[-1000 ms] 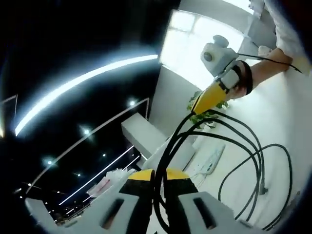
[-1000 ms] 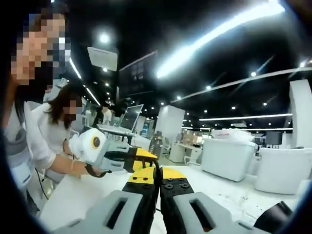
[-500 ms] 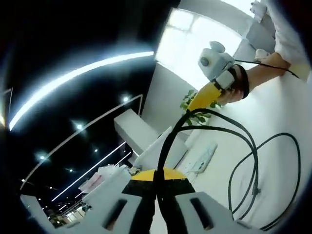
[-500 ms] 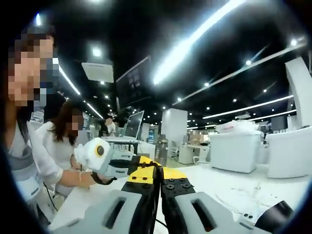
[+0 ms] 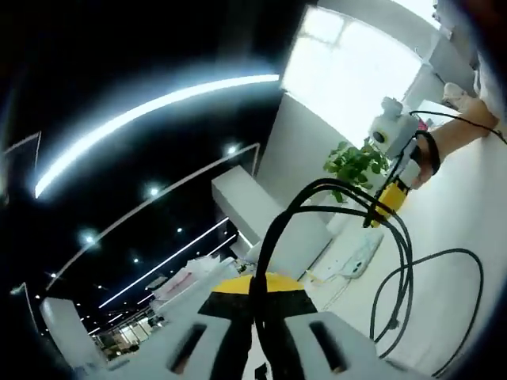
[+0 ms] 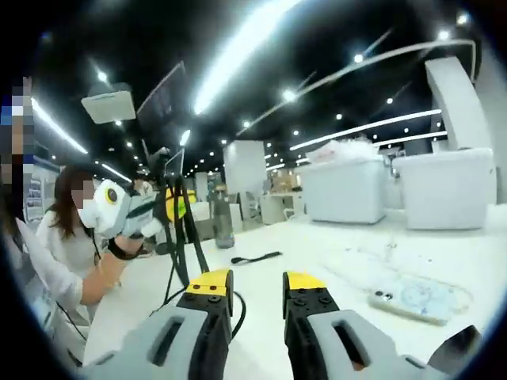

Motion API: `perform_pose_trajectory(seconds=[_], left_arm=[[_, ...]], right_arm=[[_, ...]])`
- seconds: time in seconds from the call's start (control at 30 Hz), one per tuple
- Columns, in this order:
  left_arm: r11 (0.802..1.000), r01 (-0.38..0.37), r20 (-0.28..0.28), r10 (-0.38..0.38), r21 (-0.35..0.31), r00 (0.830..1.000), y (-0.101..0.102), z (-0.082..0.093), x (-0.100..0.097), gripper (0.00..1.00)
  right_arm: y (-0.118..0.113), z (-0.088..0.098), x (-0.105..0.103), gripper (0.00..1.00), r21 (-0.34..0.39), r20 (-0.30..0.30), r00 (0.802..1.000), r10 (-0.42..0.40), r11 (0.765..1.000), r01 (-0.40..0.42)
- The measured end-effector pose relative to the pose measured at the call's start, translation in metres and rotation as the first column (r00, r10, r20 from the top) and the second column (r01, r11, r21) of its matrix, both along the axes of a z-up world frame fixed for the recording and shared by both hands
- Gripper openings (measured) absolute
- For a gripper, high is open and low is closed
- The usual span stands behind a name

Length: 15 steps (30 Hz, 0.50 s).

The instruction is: Coil the Type-C to USB data cable on the desktop and secure it with Velcro straps.

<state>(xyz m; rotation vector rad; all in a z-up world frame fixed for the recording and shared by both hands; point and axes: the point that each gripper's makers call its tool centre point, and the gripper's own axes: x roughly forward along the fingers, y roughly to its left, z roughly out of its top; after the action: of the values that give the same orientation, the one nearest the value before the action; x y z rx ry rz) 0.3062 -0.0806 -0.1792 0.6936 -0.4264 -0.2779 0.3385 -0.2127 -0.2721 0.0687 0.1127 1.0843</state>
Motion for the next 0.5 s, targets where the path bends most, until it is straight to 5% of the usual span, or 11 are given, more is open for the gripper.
perform_pose_trajectory(seconds=[0.27, 0.33, 0.4, 0.5], left_arm=[[0.998, -0.03, 0.029, 0.031, -0.058, 0.999, 0.018, 0.027, -0.001, 0.04], [0.997, -0.034, 0.042, 0.037, -0.072, 0.998, 0.02, 0.035, -0.003, 0.04], [0.997, -0.035, 0.052, 0.039, -0.074, 0.998, 0.022, 0.04, -0.006, 0.04], [0.997, -0.001, 0.053, 0.005, -0.08, 0.999, 0.018, 0.045, -0.011, 0.05]], right_arm=[[0.031, -0.057, -0.024, 0.26, -0.122, -0.159, 0.982, 0.101, 0.985, -0.121], [0.035, -0.072, -0.027, 0.23, -0.184, -0.168, 0.981, 0.097, 0.974, -0.128], [0.037, -0.08, -0.029, 0.08, -0.221, -0.157, 0.983, 0.094, 0.967, -0.128], [0.035, -0.071, -0.023, 0.03, -0.217, -0.126, 0.988, 0.091, 0.969, -0.117]])
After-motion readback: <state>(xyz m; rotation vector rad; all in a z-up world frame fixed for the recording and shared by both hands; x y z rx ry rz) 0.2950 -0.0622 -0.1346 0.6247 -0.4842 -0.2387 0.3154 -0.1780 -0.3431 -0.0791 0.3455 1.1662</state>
